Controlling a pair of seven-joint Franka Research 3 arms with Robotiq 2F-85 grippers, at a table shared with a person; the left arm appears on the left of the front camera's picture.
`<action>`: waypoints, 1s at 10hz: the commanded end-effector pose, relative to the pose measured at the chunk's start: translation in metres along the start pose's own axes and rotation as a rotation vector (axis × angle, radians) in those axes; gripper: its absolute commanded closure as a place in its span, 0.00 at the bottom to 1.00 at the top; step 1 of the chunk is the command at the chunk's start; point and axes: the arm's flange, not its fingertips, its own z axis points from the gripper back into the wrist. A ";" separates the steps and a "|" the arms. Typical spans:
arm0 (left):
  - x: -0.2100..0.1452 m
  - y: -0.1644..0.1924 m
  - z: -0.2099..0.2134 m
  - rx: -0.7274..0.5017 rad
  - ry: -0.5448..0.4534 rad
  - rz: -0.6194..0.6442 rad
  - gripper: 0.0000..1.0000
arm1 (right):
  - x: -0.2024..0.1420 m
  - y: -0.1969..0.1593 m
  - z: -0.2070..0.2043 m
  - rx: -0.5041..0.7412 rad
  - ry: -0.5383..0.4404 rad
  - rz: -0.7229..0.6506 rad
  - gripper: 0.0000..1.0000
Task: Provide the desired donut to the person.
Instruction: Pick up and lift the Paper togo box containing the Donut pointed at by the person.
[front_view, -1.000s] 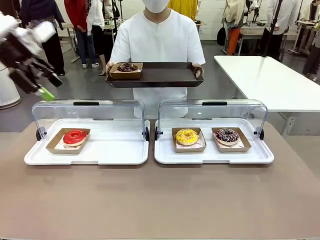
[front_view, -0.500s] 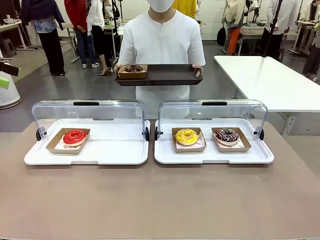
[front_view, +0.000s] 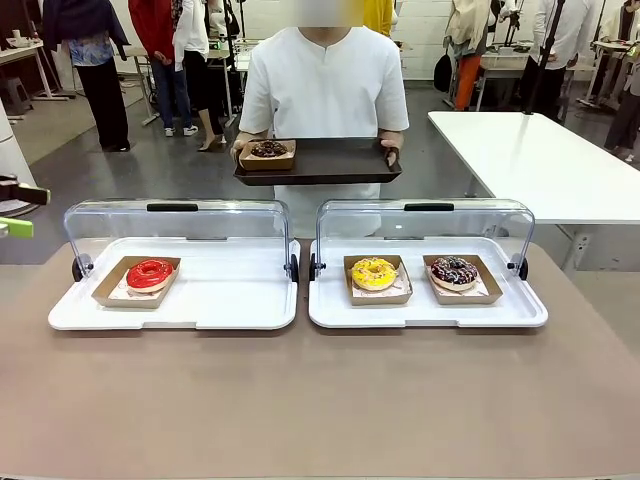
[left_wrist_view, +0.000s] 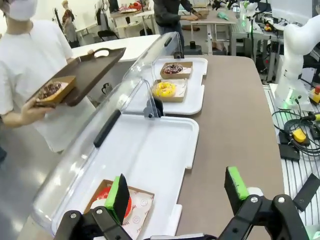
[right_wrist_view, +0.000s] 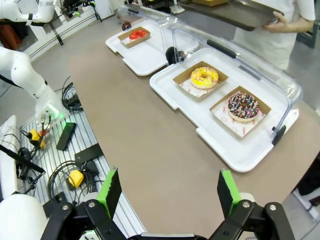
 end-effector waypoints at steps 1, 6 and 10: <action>-0.008 0.006 0.005 0.005 -0.014 0.019 0.00 | 0.001 -0.002 -0.002 0.012 -0.032 0.011 0.00; -0.013 0.014 0.003 -0.014 0.020 0.047 0.00 | 0.001 -0.002 -0.002 0.012 -0.032 0.011 0.00; -0.013 0.014 0.003 -0.014 0.020 0.047 0.00 | 0.001 -0.002 -0.002 0.012 -0.032 0.011 0.00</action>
